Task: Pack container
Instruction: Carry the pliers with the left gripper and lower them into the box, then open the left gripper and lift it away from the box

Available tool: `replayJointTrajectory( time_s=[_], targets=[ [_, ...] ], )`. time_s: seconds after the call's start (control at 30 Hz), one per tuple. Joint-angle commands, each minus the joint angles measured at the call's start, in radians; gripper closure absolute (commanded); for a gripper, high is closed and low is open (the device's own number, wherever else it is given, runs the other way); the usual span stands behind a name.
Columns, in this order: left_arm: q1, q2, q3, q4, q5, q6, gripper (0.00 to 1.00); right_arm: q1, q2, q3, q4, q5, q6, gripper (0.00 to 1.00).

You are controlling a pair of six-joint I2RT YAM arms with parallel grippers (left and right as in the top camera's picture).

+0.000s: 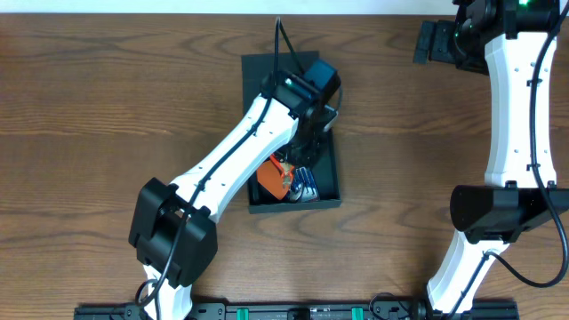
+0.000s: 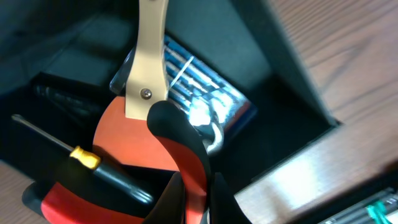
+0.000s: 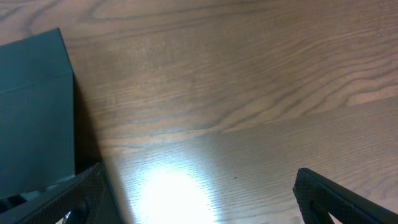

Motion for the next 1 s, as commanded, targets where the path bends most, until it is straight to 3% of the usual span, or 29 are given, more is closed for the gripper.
replayJointTrajectory(
  time_s=[0.0, 0.37, 0.4, 0.43, 0.5, 0.6, 0.7, 0.8, 0.93, 0.97],
  targets=[
    [0.003, -0.019, -0.048, 0.030, -0.041, -0.008, 0.95, 0.000, -0.010, 0.011, 0.000, -0.001, 0.012, 0.01],
    [0.003, -0.017, -0.150, 0.126, -0.058, -0.005, 0.92, 0.000, -0.010, 0.011, 0.000, -0.001, 0.012, 0.01],
    [0.003, -0.017, -0.150, 0.126, -0.058, -0.005, 0.88, 0.000, -0.010, 0.011, 0.000, -0.001, 0.011, 0.01],
    [0.003, -0.017, -0.150, 0.127, -0.058, -0.005, 0.74, 0.000, -0.010, 0.011, 0.000, -0.001, 0.011, 0.01],
    [0.003, -0.017, -0.150, 0.127, -0.057, -0.005, 0.71, 0.000, -0.010, 0.011, 0.000, -0.001, 0.011, 0.01],
    [0.003, -0.017, -0.150, 0.127, -0.057, -0.005, 0.47, 0.000, -0.010, 0.011, 0.000, -0.001, 0.011, 0.01],
    [0.003, -0.017, -0.150, 0.127, -0.055, -0.005, 0.33, 0.000, -0.010, 0.011, 0.000, -0.001, 0.012, 0.01],
    [0.003, -0.019, -0.135, 0.125, -0.028, -0.005, 0.26, 0.000, -0.010, 0.011, 0.000, -0.001, 0.011, 0.01],
    [0.008, -0.024, -0.023, 0.101, 0.005, -0.005, 0.05, 0.000, -0.010, 0.011, 0.000, -0.001, 0.011, 0.01],
    [0.011, -0.027, 0.021, 0.092, 0.007, -0.005, 0.04, 0.000, -0.010, 0.011, 0.000, -0.001, 0.011, 0.01]
  ],
)
